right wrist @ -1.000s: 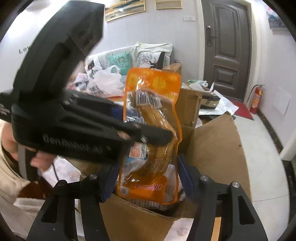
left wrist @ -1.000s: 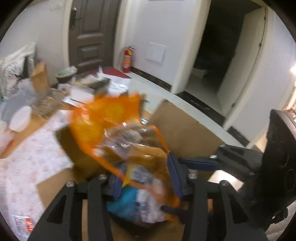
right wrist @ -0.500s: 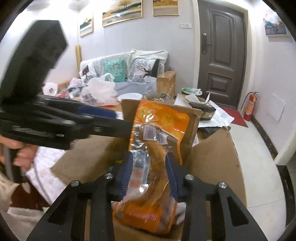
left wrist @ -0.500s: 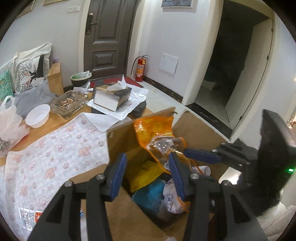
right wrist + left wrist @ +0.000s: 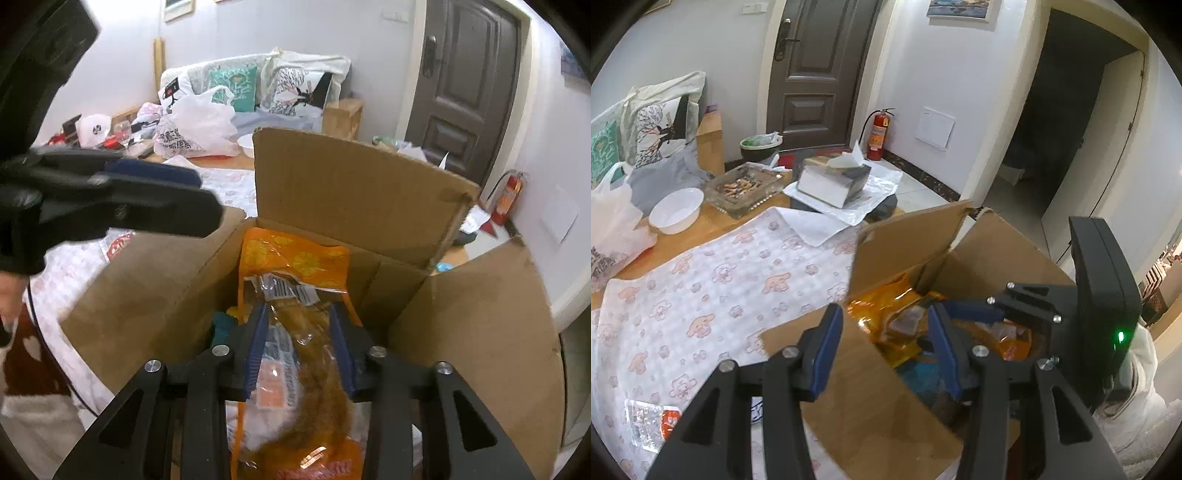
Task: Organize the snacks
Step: 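Move both tools back over the candy bar and sauce packet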
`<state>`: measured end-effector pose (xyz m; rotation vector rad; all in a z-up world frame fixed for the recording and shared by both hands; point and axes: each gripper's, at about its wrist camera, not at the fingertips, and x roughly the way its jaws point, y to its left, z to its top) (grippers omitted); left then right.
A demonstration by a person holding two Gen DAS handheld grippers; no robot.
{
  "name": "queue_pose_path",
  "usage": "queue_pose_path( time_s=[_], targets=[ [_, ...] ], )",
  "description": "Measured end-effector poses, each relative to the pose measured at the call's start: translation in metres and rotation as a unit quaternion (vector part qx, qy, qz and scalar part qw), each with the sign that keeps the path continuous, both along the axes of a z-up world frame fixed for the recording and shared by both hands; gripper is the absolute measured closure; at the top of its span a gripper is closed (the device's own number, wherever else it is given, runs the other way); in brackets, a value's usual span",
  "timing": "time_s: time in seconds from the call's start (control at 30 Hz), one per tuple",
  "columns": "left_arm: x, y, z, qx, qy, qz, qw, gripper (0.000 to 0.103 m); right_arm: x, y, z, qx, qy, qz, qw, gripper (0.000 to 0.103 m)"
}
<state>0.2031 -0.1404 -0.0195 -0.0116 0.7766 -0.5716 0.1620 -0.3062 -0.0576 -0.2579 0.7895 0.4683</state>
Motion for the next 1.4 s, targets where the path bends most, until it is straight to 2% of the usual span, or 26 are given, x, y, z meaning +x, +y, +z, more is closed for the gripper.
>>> queue_pose_path(
  time_s=[0.1,0.17,0.2,0.3,0.5,0.73,0.93,1.17,1.27,1.4],
  targets=[
    [-0.003,0.010,0.000,-0.001,-0.002,0.008,1.0000,0.058,0.003,0.002,0.003,0.001,0.003,-0.006,1.000,0.071],
    [-0.005,0.018,0.002,-0.006,-0.005,0.015,0.9999,0.050,-0.002,0.002,0.009,0.003,-0.014,-0.015,1.000,0.070],
    [-0.007,0.023,0.004,-0.007,-0.010,0.021,0.9997,0.046,-0.006,0.001,0.014,0.012,-0.024,-0.020,0.999,0.066],
    [-0.016,0.037,0.011,-0.003,-0.021,0.035,0.9992,0.045,-0.017,0.004,0.027,0.031,-0.041,-0.014,0.999,0.064],
    [-0.044,0.073,0.024,0.001,-0.041,0.066,0.9970,0.038,-0.048,0.039,0.055,0.059,-0.063,0.041,0.995,0.058],
    [-0.078,0.132,0.026,0.012,-0.058,0.113,0.9918,0.031,-0.070,0.111,0.057,0.064,-0.056,0.102,0.991,0.054],
    [-0.093,0.190,0.012,0.013,-0.056,0.156,0.9861,0.031,-0.073,0.177,0.043,0.055,-0.030,0.149,0.987,0.053],
    [-0.080,0.239,-0.033,0.016,-0.016,0.183,0.9829,0.030,-0.064,0.236,0.003,0.035,0.023,0.180,0.983,0.052],
    [-0.066,0.248,-0.056,0.014,0.008,0.185,0.9826,0.031,-0.050,0.251,-0.021,0.026,0.051,0.171,0.984,0.052],
    [-0.047,0.258,-0.088,0.015,0.043,0.189,0.9810,0.031,-0.020,0.248,-0.051,0.018,0.074,0.124,0.989,0.052]
  ],
)
